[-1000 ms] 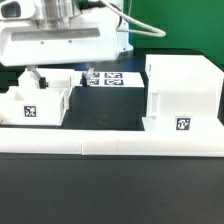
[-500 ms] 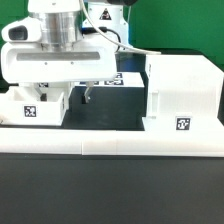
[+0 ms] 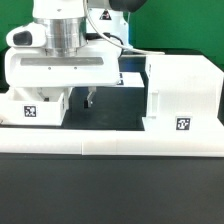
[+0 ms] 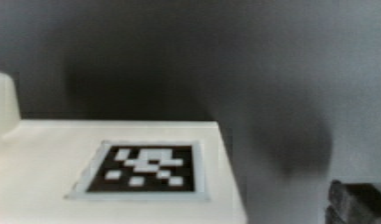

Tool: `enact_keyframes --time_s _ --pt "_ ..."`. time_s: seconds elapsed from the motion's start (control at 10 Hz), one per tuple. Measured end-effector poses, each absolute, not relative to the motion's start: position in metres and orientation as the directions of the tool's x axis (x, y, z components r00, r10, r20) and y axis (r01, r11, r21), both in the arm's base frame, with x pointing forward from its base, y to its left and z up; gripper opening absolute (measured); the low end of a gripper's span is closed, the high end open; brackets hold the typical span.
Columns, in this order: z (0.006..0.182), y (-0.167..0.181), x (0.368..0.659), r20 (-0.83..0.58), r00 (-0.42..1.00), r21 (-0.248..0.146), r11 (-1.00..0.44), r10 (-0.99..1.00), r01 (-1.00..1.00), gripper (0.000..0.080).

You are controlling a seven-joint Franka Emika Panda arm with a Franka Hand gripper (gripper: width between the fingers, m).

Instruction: Assemble drawer

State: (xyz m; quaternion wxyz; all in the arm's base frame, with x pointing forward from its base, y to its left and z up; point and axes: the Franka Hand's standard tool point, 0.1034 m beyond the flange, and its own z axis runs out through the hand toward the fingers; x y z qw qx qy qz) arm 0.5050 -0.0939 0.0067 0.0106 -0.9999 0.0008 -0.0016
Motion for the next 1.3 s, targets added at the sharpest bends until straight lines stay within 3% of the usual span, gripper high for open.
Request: enact_keyframes --time_s 0.3,0.4,0.5,1.2,1.3 --pt "0.0067 -0.094 0.505 0.003 1.0 -0.021 -1.0 -0.002 -0.002 0.0234" --pt "0.0067 -0.094 0.505 0.003 1.0 -0.021 -1.0 -0.002 -0.002 0.0234" --pt "0.0067 -0.0941 0.505 0.003 1.0 -0.021 -1.0 -0.002 -0.002 0.0068" --pt "0.0075 -0.0931 0.5051 0.001 1.0 -0.021 -1.0 0.006 0.006 0.0041" --pt "0.0158 -0.0851 0.5068 -0.011 0.998 -0.022 -0.997 0.068 0.067 0.0041"
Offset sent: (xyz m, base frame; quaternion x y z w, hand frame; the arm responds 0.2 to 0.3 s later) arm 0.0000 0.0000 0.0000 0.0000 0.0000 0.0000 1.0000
